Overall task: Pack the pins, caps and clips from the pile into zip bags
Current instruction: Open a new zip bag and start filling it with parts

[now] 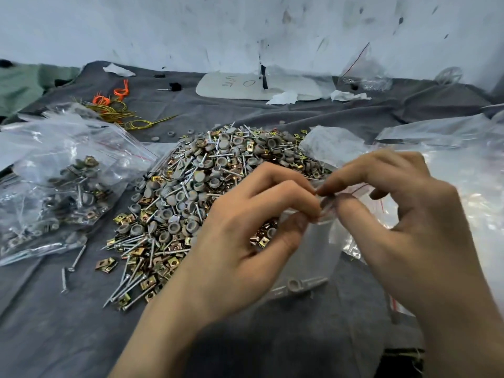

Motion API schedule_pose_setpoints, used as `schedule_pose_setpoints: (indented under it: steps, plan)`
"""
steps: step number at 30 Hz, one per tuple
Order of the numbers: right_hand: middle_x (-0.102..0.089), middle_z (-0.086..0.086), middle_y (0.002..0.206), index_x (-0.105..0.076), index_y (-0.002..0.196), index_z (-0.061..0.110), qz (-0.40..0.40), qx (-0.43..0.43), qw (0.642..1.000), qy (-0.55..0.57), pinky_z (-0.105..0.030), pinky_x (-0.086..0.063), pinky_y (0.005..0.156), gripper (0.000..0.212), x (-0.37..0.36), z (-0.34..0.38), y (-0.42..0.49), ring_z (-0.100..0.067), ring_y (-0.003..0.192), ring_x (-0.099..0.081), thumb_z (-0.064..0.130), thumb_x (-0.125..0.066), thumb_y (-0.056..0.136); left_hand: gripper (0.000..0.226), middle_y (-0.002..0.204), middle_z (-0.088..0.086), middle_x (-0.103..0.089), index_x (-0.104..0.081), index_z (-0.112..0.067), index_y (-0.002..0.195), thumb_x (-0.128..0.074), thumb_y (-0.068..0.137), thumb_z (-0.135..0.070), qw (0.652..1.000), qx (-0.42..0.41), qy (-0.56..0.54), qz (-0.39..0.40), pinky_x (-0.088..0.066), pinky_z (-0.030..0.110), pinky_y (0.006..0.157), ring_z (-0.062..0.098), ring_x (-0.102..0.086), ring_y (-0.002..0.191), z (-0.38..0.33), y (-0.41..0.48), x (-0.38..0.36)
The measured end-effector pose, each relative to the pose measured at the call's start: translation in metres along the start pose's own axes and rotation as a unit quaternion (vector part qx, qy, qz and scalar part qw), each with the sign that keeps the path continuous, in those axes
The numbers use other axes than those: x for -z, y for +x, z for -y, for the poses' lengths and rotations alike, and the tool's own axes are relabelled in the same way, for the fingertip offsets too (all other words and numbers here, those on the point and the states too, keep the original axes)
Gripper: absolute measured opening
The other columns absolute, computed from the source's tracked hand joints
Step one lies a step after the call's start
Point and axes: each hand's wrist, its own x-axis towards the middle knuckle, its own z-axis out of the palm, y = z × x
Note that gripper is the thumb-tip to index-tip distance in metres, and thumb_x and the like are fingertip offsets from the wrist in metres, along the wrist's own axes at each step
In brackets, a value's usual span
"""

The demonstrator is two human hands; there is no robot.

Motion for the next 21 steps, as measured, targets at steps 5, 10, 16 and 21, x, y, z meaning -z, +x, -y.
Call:
schedule_pose_setpoints:
  steps: [5, 10, 16, 21]
  plan:
    - [-0.064, 0.010, 0.093, -0.070, 0.087, 0.027, -0.061, -0.014, 0.994, 0.084, -0.016, -0.039, 0.076, 0.014, -0.004, -0.010, 0.001, -0.008, 0.095, -0.059, 0.018, -0.060, 0.084, 0.016, 0.108, 0.004, -0.062, -0.064, -0.014, 0.086, -0.049, 0.089, -0.015, 0.998, 0.034, -0.052, -0.022, -0.046, 0.031, 0.086, 0.016, -0.060, 0.105, 0.012, -0.003, 0.008]
    - [-0.067, 0.013, 0.078, -0.066, 0.077, 0.031, -0.065, -0.166, 0.976, 0.128, -0.009, -0.043, 0.064, 0.030, -0.039, -0.050, 0.006, 0.002, 0.071, -0.060, 0.002, -0.061, 0.085, 0.013, 0.107, 0.002, -0.062, -0.059, -0.024, 0.088, -0.048, 0.089, -0.017, 0.997, 0.043, -0.034, -0.060, -0.047, 0.032, 0.089, 0.014, -0.060, 0.106, 0.021, -0.004, 0.019]
    - [-0.056, 0.013, 0.097, -0.062, 0.072, 0.039, 0.200, -0.123, 0.972, -0.001, -0.028, -0.043, 0.094, 0.034, -0.083, -0.069, -0.003, -0.019, 0.105, -0.055, 0.008, -0.070, 0.082, 0.011, 0.107, 0.002, -0.063, -0.056, -0.027, 0.090, -0.047, 0.090, -0.020, 0.995, 0.060, -0.007, -0.082, -0.047, 0.027, 0.083, 0.012, -0.061, 0.103, 0.027, -0.005, 0.025]
    - [-0.060, 0.010, 0.107, -0.073, 0.088, 0.025, 0.204, -0.094, 0.969, -0.098, -0.040, -0.035, 0.100, 0.010, -0.093, -0.073, -0.010, -0.022, 0.117, -0.039, 0.016, -0.070, 0.084, 0.011, 0.107, 0.002, -0.062, -0.057, -0.025, 0.090, -0.047, 0.090, -0.020, 0.994, 0.063, -0.011, -0.084, -0.049, 0.034, 0.086, 0.019, -0.061, 0.106, 0.030, -0.007, 0.029]
